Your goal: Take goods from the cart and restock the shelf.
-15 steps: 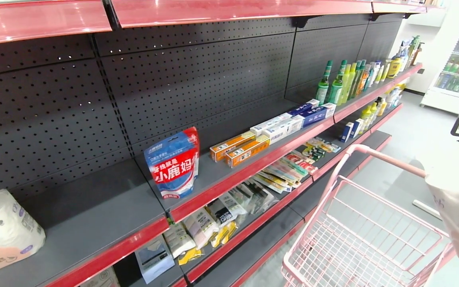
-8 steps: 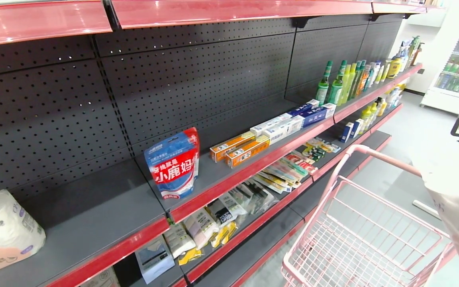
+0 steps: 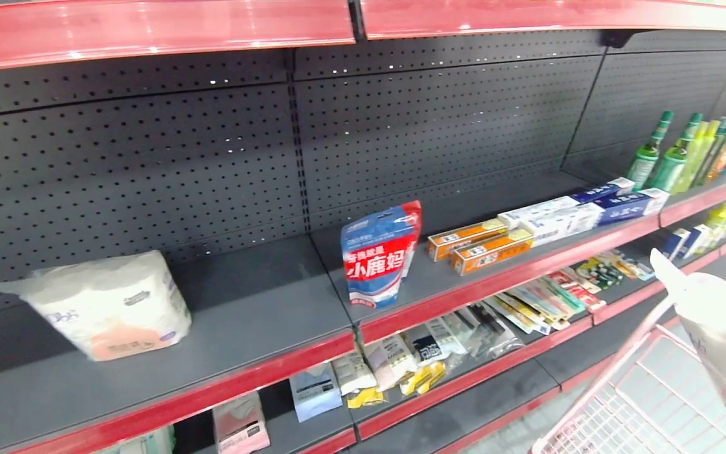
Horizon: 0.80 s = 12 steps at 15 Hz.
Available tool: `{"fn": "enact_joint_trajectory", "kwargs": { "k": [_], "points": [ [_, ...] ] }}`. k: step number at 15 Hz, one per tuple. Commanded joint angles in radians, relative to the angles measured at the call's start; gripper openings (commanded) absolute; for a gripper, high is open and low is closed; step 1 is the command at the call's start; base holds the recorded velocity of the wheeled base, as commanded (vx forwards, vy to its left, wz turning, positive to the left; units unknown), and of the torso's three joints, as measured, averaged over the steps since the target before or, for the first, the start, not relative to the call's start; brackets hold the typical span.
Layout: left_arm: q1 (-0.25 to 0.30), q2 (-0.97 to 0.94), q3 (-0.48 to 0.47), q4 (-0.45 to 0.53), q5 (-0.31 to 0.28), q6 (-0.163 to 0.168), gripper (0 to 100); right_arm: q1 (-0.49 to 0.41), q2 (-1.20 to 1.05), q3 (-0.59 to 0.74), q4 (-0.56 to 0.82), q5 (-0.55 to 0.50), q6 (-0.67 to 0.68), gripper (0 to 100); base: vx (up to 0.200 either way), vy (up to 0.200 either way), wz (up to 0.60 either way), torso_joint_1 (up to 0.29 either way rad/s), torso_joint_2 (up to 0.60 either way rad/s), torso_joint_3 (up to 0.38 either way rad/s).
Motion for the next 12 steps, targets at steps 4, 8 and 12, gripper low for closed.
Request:
{"fn": "enact_joint_trajectory", "kwargs": {
  "k": [4, 8, 12],
  "points": [
    [0.0, 0.0, 0.0, 0.0, 0.0, 0.0, 100, 0.001, -0.032, 0.023, 0.002, 0.0, -0.003, 0, 0.0, 0.0, 0.6, 0.005, 0.0, 0.001],
    [0.0, 0.0, 0.0, 0.0, 0.0, 0.0, 100, 0.001, -0.033, 0.027, 0.002, -0.001, -0.003, 0, 0.0, 0.0, 0.6, 0.002, 0.0, 0.002],
    [0.0, 0.0, 0.0, 0.0, 0.0, 0.0, 100, -0.013, -0.122, 0.052, 0.01, -0.004, -0.024, 0, 0.0, 0.0, 0.3, 0.001, 0.0, 0.001]
  ]
}}
